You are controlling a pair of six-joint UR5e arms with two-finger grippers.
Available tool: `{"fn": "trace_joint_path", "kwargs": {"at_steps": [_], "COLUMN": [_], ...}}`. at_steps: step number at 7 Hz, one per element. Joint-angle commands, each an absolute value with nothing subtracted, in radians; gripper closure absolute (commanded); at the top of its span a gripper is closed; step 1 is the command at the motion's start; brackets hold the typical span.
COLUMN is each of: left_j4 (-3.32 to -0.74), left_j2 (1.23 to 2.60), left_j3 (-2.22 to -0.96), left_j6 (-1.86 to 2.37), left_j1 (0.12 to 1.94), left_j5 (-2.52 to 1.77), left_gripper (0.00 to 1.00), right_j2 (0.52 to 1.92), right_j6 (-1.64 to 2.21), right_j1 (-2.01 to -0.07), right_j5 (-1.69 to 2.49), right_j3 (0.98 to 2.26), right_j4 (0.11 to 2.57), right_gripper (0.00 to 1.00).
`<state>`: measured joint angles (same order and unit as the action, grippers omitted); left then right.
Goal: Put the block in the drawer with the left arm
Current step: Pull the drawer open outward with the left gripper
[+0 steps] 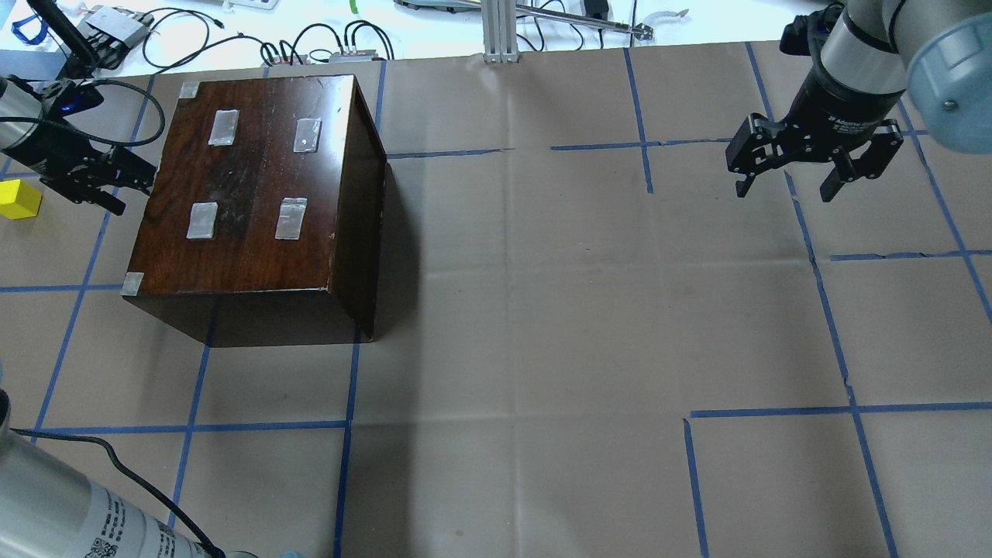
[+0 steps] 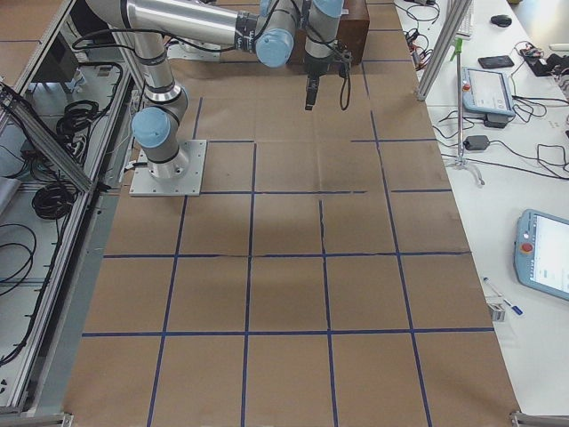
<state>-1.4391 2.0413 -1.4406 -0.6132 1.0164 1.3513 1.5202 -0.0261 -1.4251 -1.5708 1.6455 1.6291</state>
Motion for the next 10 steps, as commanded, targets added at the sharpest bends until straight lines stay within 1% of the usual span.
{"fn": "trace_joint_path", "kwargs": {"at_steps": [1,3,8,10], "left_j4": [-1.413,-1.408,-1.382,-1.382], "left_j2": [2.060,2.062,2.083,2.086], "left_j3": [-1.433,-1.419,-1.398,-1.382], "left_j6": [-0.609,-0.620,-0.701,-0.710], "left_j1": [1.019,1.008,0.876,0.854], "left_j5": [1.351,1.356,1.367,1.367], "left_gripper": [0.02,0.02,0.02,0.02], "right_j2": [1.520,1.520,1.520,1.520], "right_j6": [-0.026,-0.026,-0.026,-0.025], "right_j1": [-1.425,-1.425,-1.425,-1.425], "right_j5": [-1.571,-1.571,-1.569,-1.571], "right_j3": [1.646,1.646,1.646,1.646], "right_j4": [1.629,1.629,1.629,1.629], "right_gripper": [0.00,0.00,0.00,0.00]}}
